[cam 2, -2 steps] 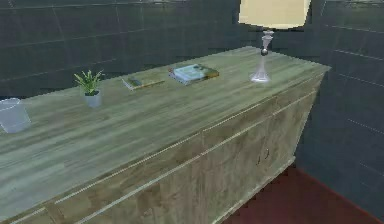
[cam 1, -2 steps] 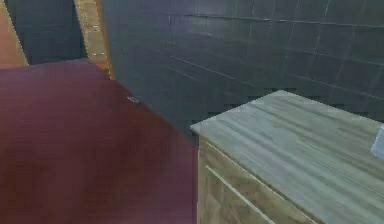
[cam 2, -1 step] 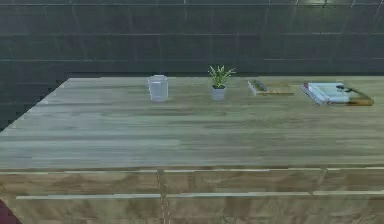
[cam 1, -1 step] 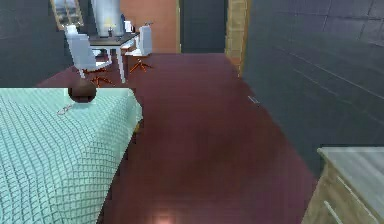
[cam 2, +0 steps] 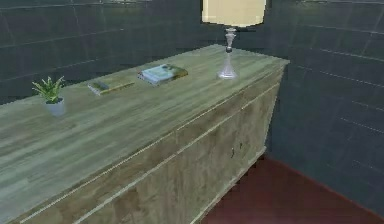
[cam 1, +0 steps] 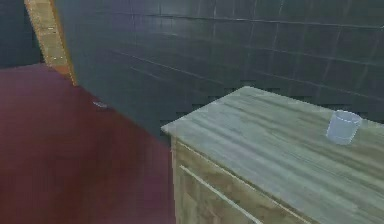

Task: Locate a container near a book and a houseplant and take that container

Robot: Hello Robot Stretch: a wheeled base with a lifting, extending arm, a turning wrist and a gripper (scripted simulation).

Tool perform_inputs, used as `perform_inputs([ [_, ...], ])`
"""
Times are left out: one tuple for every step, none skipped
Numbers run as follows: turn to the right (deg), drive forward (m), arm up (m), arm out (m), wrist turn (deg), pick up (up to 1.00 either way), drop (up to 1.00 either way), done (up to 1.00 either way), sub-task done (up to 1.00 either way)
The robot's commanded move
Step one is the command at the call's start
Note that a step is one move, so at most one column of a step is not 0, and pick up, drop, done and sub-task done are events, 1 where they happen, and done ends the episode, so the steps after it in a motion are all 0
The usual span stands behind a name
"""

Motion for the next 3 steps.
perform_inputs([
  [45.0, 0.0, 0.0, 0.0, 0.0, 0.0, 0.0, 0.0, 0.0],
  [45.0, 0.0, 0.0, 0.0, 0.0, 0.0, 0.0, 0.0, 0.0],
  [9.0, 0.0, 0.0, 0.0, 0.0, 0.0, 0.0, 0.0, 0.0],
])
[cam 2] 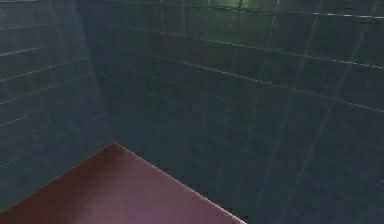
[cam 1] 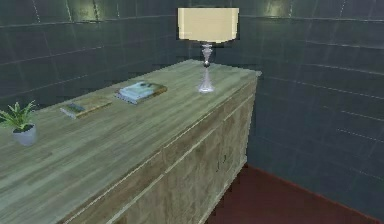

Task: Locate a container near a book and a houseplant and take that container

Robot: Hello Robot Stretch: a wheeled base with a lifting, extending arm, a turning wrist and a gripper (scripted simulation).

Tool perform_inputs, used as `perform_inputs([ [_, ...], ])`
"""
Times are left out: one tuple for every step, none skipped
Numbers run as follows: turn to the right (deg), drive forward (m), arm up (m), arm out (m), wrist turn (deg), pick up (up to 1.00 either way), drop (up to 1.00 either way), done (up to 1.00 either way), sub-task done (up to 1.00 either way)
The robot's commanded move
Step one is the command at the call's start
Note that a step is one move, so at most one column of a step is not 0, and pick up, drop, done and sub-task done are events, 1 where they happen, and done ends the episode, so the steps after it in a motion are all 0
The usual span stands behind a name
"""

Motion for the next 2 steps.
perform_inputs([
  [0.0, 0.35, 0.0, 0.0, 0.0, 0.0, 0.0, 0.0, 0.0],
  [-45.0, 0.0, 0.0, 0.0, 0.0, 0.0, 0.0, 0.0, 0.0],
])
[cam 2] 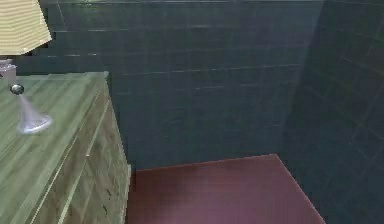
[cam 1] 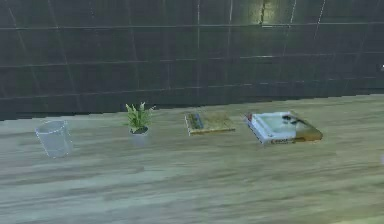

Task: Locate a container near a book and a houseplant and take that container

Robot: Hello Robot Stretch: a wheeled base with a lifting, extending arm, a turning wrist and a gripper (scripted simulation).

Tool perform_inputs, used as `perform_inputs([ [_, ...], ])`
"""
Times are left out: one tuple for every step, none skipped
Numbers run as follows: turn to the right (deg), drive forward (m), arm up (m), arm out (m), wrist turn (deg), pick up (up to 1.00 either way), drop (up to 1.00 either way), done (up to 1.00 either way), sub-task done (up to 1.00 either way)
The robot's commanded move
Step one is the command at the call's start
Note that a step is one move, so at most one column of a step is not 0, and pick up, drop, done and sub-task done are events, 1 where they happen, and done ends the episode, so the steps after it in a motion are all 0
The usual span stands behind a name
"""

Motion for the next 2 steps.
perform_inputs([
  [-45.0, 0.0, 0.0, 0.0, 0.0, 0.0, 0.0, 0.0, 0.0],
  [-45.0, 0.0, 0.0, 0.0, 0.0, 0.0, 0.0, 0.0, 0.0],
])
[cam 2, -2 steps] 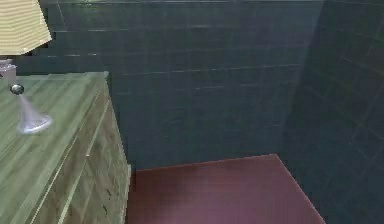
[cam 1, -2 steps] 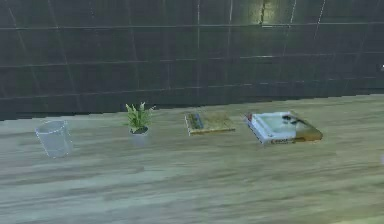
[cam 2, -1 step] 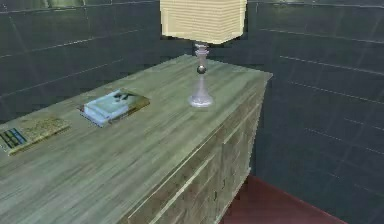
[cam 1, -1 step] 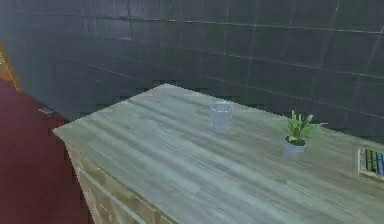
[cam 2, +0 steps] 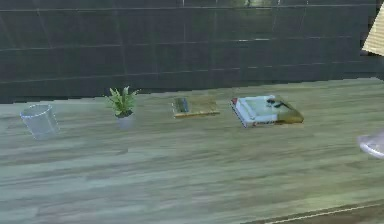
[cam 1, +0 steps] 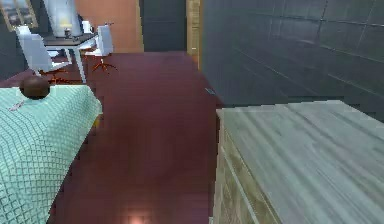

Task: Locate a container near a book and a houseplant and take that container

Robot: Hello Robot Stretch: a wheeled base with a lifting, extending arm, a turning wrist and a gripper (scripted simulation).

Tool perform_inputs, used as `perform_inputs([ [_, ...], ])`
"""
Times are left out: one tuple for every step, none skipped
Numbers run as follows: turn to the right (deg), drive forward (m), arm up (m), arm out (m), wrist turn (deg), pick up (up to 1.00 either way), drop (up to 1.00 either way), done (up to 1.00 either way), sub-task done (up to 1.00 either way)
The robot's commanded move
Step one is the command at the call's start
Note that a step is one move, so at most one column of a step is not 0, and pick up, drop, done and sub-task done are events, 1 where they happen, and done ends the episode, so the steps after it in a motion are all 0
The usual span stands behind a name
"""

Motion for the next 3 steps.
perform_inputs([
  [-33.0, 0.0, 0.0, 0.0, 0.0, 0.0, 0.0, 0.0, 0.0],
  [0.0, 0.0, 0.5, 0.0, 0.0, 0.0, 0.0, 0.0, 0.0],
  [0.0, 0.0, 0.38, 0.0, 0.0, 0.0, 0.0, 0.0, 0.0],
])
